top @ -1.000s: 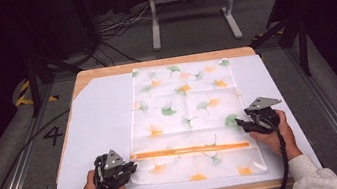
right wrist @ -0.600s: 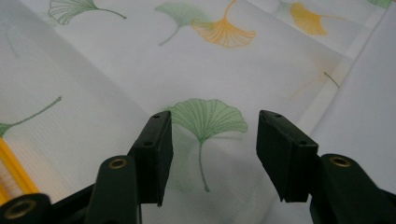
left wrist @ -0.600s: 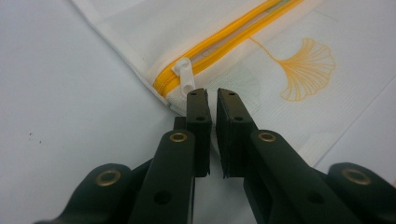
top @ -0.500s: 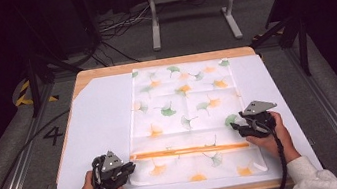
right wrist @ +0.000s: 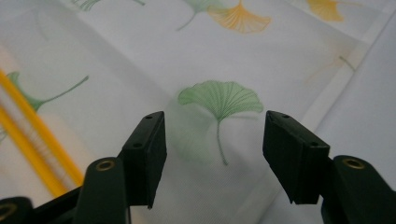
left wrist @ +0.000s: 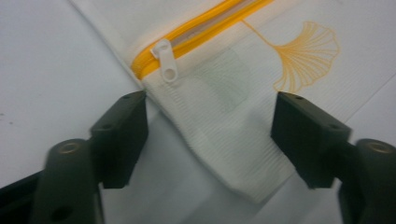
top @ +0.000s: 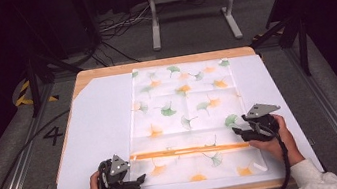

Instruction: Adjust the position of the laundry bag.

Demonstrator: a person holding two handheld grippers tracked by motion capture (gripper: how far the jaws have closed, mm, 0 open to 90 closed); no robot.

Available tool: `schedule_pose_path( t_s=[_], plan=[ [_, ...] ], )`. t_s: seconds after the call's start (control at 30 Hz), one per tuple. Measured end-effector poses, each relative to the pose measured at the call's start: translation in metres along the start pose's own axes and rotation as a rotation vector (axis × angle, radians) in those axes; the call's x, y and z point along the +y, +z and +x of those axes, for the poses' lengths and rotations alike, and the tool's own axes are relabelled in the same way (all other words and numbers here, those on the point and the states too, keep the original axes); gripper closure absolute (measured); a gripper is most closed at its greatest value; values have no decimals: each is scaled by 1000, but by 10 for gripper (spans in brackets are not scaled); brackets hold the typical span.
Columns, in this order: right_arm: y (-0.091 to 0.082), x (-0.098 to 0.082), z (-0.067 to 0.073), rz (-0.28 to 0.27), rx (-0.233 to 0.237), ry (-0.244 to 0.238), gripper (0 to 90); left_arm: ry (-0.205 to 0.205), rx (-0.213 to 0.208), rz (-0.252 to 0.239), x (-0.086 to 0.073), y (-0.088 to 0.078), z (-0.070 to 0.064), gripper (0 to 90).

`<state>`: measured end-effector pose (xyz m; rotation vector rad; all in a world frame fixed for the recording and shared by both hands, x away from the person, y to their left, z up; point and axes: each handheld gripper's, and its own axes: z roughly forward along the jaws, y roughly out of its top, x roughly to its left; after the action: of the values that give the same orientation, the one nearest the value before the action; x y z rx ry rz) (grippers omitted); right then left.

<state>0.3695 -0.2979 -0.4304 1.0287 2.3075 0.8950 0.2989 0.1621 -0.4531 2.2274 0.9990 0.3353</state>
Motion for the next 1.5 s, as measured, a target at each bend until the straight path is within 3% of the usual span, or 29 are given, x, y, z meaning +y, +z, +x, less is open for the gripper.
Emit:
schedule_pose_path(
  t_s=[0.07, 0.23, 0.4, 0.5, 0.53, 0.67, 0.73, 0.9, 1.2, 1.37, 1.4, 1.43, 1.5],
  plan=[
    [-3, -3, 2, 6, -6, -19, 382, -13, 6, 1, 0, 0, 0, 255],
    [-4, -6, 1, 3, -27, -1, 364, -37, 50, 7, 1, 1, -4, 249],
    [-3, -8, 0, 8, -12, 4, 359, -43, 50, 22, 3, 0, -3, 294],
    [-3, -6, 2, 5, -13, -3, 359, -46, 52, 14, 2, -2, -1, 416],
    [-3, -6, 2, 5, -13, -3, 359, -39, 55, 10, 2, -3, -1, 416],
    [-1, -4, 4, 9, 2, -11, 357, 8, 25, 16, 3, -4, -10, 686],
    [0, -4, 4, 13, 9, -11, 357, -26, 3, 5, 2, -4, -4, 707],
    [-1, -4, 4, 10, 13, -11, 357, -36, 3, 1, 2, -5, 1, 855],
    [-5, -1, 4, -16, 17, -8, 363, 15, 1, -47, 5, -14, 4, 884],
    [-10, 14, 19, -67, 71, -37, 411, 55, 0, -73, 7, -19, 2, 885],
    [-11, 25, 32, -101, 111, -62, 449, 60, 3, -70, 7, -19, 2, 885],
    [-11, 25, 32, -101, 111, -62, 449, 67, 3, -74, 7, -19, 2, 885],
    [-10, 43, 52, -135, 192, -102, 548, 74, 6, -78, 7, -19, 0, 885]
  ],
)
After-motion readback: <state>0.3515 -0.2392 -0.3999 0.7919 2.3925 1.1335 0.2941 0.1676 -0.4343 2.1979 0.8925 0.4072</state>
